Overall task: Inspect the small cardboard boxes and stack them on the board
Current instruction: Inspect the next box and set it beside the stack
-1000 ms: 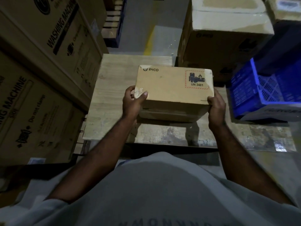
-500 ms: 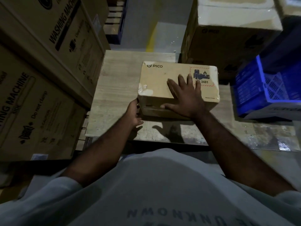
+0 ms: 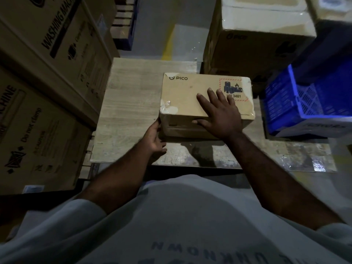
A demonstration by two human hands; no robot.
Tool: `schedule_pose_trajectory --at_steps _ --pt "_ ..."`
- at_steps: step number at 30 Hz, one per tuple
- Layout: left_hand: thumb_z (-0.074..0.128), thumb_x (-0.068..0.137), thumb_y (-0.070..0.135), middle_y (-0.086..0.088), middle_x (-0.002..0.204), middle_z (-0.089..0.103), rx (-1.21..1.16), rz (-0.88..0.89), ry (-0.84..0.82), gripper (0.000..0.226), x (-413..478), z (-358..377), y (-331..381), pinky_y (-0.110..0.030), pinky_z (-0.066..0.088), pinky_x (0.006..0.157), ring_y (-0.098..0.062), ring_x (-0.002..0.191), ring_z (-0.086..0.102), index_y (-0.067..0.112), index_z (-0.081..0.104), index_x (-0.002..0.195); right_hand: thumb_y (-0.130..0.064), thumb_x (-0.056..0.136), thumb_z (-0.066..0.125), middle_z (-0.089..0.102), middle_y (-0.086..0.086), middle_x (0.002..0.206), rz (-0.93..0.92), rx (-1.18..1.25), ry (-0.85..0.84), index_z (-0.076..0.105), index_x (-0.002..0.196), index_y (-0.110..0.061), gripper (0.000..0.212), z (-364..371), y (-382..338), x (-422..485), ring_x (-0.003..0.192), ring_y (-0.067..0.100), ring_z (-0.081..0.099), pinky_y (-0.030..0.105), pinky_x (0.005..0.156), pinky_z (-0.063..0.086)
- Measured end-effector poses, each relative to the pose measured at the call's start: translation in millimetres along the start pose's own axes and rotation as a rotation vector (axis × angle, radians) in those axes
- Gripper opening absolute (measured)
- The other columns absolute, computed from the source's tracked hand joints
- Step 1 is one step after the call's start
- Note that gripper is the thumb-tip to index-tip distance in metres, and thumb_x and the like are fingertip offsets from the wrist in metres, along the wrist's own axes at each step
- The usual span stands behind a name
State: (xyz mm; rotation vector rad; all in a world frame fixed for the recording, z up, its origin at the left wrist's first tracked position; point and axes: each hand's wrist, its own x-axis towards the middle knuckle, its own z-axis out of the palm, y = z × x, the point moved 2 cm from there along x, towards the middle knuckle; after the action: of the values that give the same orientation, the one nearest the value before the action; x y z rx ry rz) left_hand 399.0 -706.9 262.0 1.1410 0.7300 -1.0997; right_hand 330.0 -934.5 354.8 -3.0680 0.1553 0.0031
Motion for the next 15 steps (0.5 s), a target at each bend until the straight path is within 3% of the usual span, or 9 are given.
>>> schedule_pose_trajectory --at_steps 3,5,7,9,15 --pt "0.052 0.086 0.078 -0.013 0.161 0.038 -0.002 0.001 -0.056 0.08 4.6 3.8 0.5 -0.06 -0.001 0.124 -0.041 0.152 0.022 0.028 0.046 0.149 -0.082 0.091 0.03 0.026 0.012 0.17 0.003 0.007 0.006 0.022 0.164 -0.032 0.089 -2.4 5.3 -2.6 0.155 0.04 0.025 0.06 0.122 0.024" --pt "0.048 0.089 0.079 -0.013 0.156 0.045 -0.029 0.017 -0.116 0.074 8.8 11.2 1.2 -0.06 -0.002 0.124 -0.042 0.151 0.025 0.024 0.054 0.137 -0.082 0.091 0.03 0.026 0.012 0.17 0.005 0.014 0.023 0.023 0.165 -0.031 0.089 -5.9 12.9 -5.6 0.155 0.04 0.025 0.06 0.122 0.025" --pt "0.048 0.092 0.074 -0.017 0.134 0.062 -0.067 0.041 -0.176 0.059 3.0 22.5 3.0 -0.06 0.014 0.121 -0.041 0.136 0.046 0.02 0.061 0.113 -0.081 0.092 0.031 0.026 0.012 0.17 0.014 0.025 0.037 0.023 0.165 -0.031 0.088 -9.1 19.4 -9.1 0.155 0.039 0.025 0.059 0.122 0.025" --pt "0.059 0.091 0.066 -0.022 0.107 0.072 -0.148 0.065 -0.2 0.054 -4.7 32.7 4.8 -0.06 0.041 0.105 -0.041 0.111 0.061 0.015 0.061 0.106 -0.08 0.093 0.032 0.025 0.012 0.17 0.029 0.038 0.055 0.023 0.165 -0.032 0.087 -9.7 24.9 -12.2 0.155 0.039 0.025 0.059 0.121 0.026" --pt "0.086 0.068 0.042 -0.02 0.127 0.068 -0.277 0.19 -0.123 0.069 -14.2 56.9 7.4 -0.051 0.056 0.089 -0.036 0.111 0.066 0.008 0.064 0.124 -0.084 0.091 0.037 0.018 0.016 0.172 0.118 0.088 0.072 0.01 0.165 -0.038 0.091 -24.1 54.2 -19.3 0.156 0.042 0.02 0.064 0.123 0.02"
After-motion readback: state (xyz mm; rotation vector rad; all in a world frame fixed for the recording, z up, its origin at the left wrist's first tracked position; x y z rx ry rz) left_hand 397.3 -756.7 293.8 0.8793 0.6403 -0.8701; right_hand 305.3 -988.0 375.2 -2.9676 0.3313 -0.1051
